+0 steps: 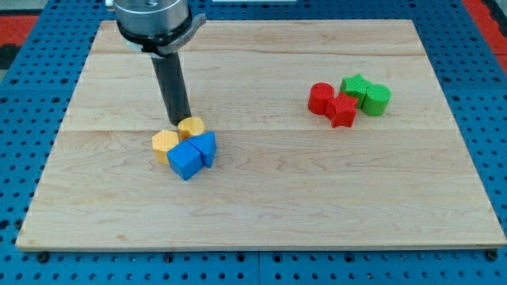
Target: Move away from the yellow hexagon
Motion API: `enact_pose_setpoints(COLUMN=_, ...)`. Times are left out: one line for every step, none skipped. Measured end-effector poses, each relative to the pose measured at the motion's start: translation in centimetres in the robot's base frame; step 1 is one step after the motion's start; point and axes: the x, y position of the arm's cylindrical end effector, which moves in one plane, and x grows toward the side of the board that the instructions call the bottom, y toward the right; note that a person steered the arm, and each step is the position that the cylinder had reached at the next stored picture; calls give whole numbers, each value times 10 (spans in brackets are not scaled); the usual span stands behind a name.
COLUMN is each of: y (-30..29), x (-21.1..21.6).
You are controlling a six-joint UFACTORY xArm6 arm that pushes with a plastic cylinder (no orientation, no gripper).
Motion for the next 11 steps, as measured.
enact_pose_setpoints(y=-1, x=3)
enact_pose_setpoints(y=-19, x=-1)
enact_pose_setpoints(y=-20, x=-6)
enact_pose_setpoints(y=-20, x=-7)
enact_pose_setpoints(y=-20, x=-7)
enact_pose_setpoints(y=-13, x=-17)
enact_pose_setpoints(y=-7, x=-33)
enact_pose_setpoints(y=3, x=-63)
enact_pose_setpoints(y=24, x=-67)
enact_pose_setpoints(y=42, x=-58)
enact_pose_setpoints(y=79, x=-34)
